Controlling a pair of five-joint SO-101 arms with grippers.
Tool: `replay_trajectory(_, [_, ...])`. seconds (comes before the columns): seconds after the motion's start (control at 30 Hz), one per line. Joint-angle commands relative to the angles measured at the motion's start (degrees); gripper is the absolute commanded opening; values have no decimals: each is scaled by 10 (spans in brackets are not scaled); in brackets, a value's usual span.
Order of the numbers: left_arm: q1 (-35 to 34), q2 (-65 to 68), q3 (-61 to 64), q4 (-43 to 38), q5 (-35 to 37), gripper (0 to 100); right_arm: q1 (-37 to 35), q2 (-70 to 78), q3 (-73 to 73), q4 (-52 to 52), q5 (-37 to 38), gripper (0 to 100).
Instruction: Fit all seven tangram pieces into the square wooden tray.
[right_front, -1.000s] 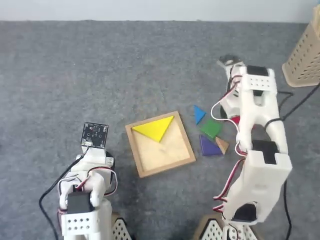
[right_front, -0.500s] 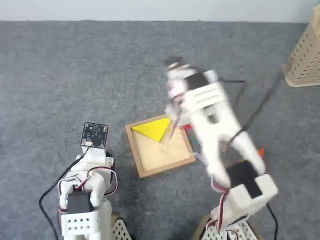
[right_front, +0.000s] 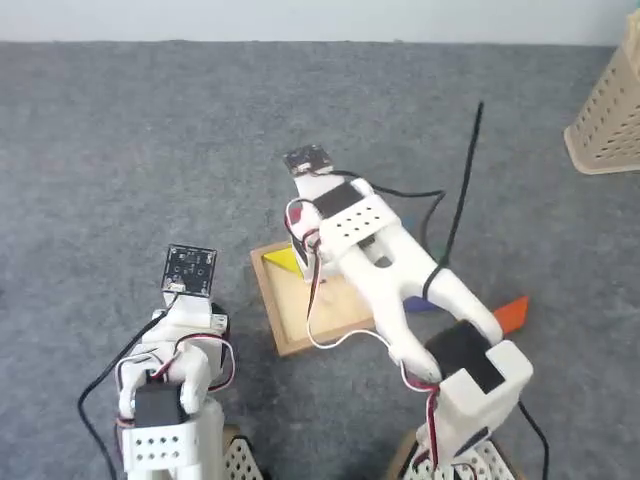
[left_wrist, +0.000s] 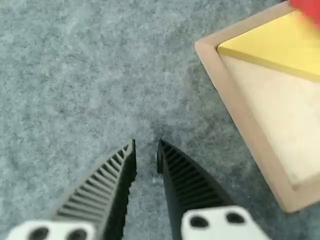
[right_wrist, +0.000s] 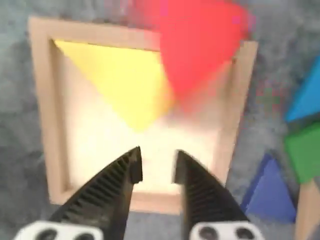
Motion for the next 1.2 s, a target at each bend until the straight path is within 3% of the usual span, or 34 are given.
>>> replay_trajectory(0.0, [1,-12,-6,0,4,71,-1,-56,36,-50,-4,22])
replay_trajectory(0.27, [1,-12,-6,0,4,71,0,-104,81,-59,33,129])
replay_trajectory(0.4, [1,-12,-6,0,4,71,9,-109,73,-67,46,137])
replay_trajectory(0.67, [1,-12,-6,0,4,71,75,-38,-125,-15,247,178])
replay_trajectory(0.77, [1,-12,-6,0,4,71,68,44,-215,-4,246,268])
replay_trajectory(0.93, [1,-12,-6,0,4,71,44,196,-354,-90,251,391])
replay_trajectory(1.17, [1,-12,-6,0,4,71,31,347,-519,-132,253,399])
